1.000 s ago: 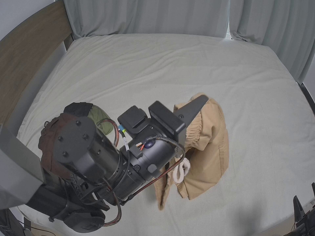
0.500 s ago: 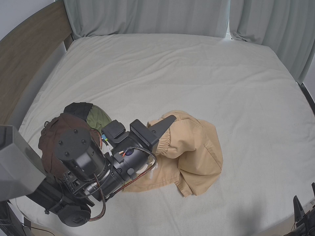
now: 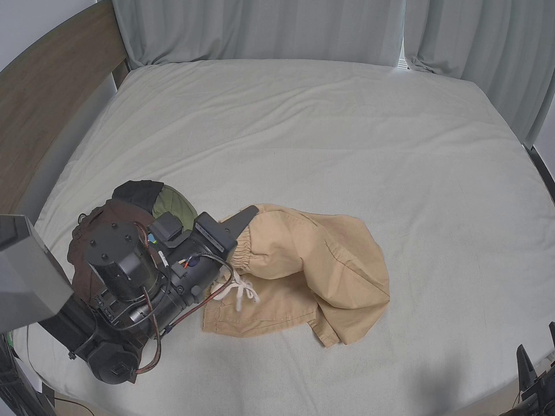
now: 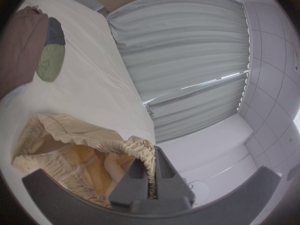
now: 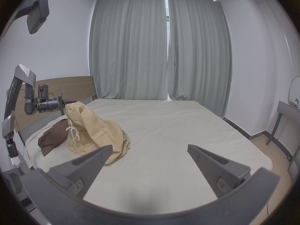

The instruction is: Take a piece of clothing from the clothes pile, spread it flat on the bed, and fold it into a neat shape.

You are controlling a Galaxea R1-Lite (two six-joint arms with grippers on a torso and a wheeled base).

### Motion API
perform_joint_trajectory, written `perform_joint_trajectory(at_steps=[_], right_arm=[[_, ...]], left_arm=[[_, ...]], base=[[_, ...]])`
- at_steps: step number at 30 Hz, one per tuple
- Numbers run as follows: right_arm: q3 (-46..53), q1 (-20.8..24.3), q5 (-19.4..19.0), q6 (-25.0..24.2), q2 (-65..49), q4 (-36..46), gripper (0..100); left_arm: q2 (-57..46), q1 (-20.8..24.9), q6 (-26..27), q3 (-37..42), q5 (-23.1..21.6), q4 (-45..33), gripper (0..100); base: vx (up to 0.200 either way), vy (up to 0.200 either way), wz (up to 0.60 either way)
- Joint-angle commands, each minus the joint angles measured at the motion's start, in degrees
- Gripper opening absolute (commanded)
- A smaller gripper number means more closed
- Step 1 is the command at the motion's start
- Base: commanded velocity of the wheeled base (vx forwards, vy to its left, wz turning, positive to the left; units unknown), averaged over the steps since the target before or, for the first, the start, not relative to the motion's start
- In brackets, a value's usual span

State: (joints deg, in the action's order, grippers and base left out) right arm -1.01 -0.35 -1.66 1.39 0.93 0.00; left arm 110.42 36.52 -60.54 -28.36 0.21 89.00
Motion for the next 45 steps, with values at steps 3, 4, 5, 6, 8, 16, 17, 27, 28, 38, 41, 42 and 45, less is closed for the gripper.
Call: perform_joint_trajectory(at_steps=[3,4,5,6,8,16,17,27,28,38,41,42,45], right_arm=[[1.0,0.0,0.0,0.0,-0.9,0.0,100],[1.0,0.0,0.0,0.0,-0.9,0.0,100],[1.0,0.0,0.0,0.0,-0.9,0.0,100],[1.0,0.0,0.0,0.1,-0.9,0.0,100],[1.0,0.0,0.0,0.1,-0.9,0.0,100],[1.0,0.0,0.0,0.2,-0.9,0.0,100],[1.0,0.0,0.0,0.1,-0.9,0.0,100],[1.0,0.0,0.0,-0.7,-0.9,0.1,100],[1.0,0.0,0.0,-0.6,-0.9,0.1,100],[1.0,0.0,-0.1,-0.2,-0.9,0.1,100],[1.0,0.0,-0.2,0.0,-0.9,0.1,100],[1.0,0.0,-0.2,0.0,-0.9,0.1,100],[1.0,0.0,-0.2,0.0,-0.9,0.0,100]], left_arm=[[1.0,-3.0,2.9,3.5,0.1,0.0,0],[1.6,-3.1,4.8,4.9,0.1,0.0,0],[2.2,-3.2,6.7,5.9,0.1,0.0,0],[2.3,-3.2,7.0,6.2,0.1,0.0,0],[3.0,-3.3,9.5,7.2,0.1,0.1,0],[3.4,-7.2,13.3,6.5,-0.4,0.1,0],[3.5,-8.0,13.5,6.1,-1.0,0.1,0],[4.3,-12.9,13.7,4.1,-2.7,0.1,0],[4.3,-13.6,13.6,4.0,-2.7,0.0,0],[4.6,-14.1,13.7,4.0,-2.7,0.0,0],[4.5,-14.4,13.5,4.1,-2.7,0.0,0],[4.5,-14.4,13.5,4.1,-2.7,0.0,0],[5.5,-13.8,13.6,4.0,-2.7,0.1,0]], base=[[0.0,0.0,0.0],[0.0,0.0,0.0],[0.0,0.0,0.0],[0.0,0.0,0.0],[0.0,0.0,0.0],[0.0,0.0,0.0],[0.0,0.0,0.0],[0.0,0.0,0.0],[0.0,0.0,0.0],[0.0,0.0,0.0],[0.0,0.0,0.0],[0.0,0.0,0.0],[0.0,0.0,0.0]])
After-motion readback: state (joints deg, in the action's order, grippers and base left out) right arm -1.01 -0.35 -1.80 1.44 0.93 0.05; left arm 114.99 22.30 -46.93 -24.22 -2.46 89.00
